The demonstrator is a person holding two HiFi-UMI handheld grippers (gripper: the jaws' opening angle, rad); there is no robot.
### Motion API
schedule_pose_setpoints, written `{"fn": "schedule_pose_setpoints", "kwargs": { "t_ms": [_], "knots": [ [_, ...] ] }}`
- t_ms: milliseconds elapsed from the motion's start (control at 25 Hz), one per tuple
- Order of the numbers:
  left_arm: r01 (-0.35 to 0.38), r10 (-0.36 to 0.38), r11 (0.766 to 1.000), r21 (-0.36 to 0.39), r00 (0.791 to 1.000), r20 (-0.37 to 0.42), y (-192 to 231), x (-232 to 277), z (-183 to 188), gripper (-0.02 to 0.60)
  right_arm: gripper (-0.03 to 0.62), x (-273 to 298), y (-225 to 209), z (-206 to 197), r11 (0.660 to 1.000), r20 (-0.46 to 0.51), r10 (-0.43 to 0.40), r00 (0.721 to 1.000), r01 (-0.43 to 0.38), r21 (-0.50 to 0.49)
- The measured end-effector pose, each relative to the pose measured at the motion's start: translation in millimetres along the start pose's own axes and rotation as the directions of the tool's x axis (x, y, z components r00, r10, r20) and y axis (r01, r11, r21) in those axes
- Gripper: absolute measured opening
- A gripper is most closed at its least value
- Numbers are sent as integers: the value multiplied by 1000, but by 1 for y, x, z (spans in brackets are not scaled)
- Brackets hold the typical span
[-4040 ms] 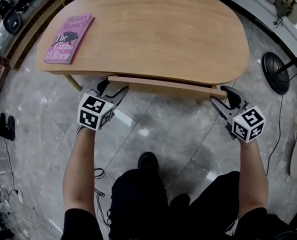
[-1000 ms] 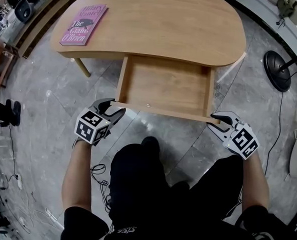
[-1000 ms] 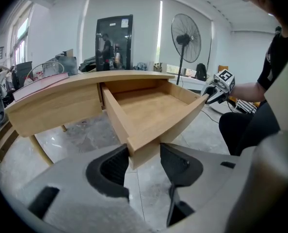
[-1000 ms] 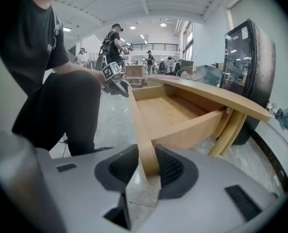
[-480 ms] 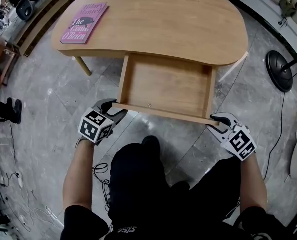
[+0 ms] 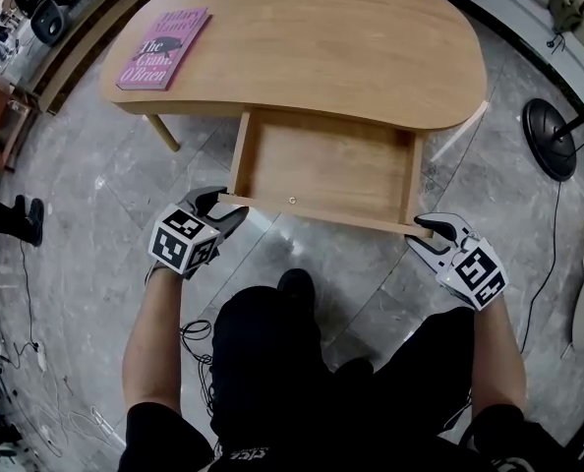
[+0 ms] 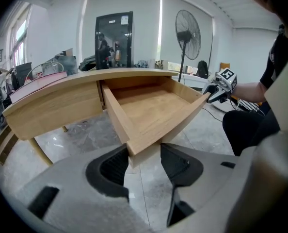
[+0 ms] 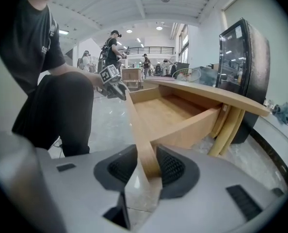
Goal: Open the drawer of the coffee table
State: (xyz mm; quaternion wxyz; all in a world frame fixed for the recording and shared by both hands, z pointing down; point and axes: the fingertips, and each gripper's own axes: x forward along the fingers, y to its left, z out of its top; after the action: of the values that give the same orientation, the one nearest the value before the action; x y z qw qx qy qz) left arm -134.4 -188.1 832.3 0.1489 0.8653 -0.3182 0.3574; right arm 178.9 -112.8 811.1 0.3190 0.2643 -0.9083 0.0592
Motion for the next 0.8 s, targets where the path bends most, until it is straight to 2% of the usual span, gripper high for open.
{"fn": "schedule_pose_setpoints", "kwargs": {
  "t_ms": [240,400,600,680,800],
  "knots": [
    [10,-10,999,38,1000,-10,0,1,1,213,166,-6,-5,4,995,52,20,998,-25,96],
    [1,1,995,102,1000,-18,0,-8,7,233,250,-15,-14,11,997,42,-3,999,0,75],
    [-5,6,986,165,1000,-6,3,-25,14,264,287,-29,-20,37,993,112,-24,993,11,118],
    [9,-12,987,159,1000,19,4,-32,18,270,293,-34,-26,52,989,189,-38,981,10,147],
    [11,-21,994,106,995,93,10,-44,32,270,298,-38,-38,71,988,263,-76,962,36,152]
  ]
}}
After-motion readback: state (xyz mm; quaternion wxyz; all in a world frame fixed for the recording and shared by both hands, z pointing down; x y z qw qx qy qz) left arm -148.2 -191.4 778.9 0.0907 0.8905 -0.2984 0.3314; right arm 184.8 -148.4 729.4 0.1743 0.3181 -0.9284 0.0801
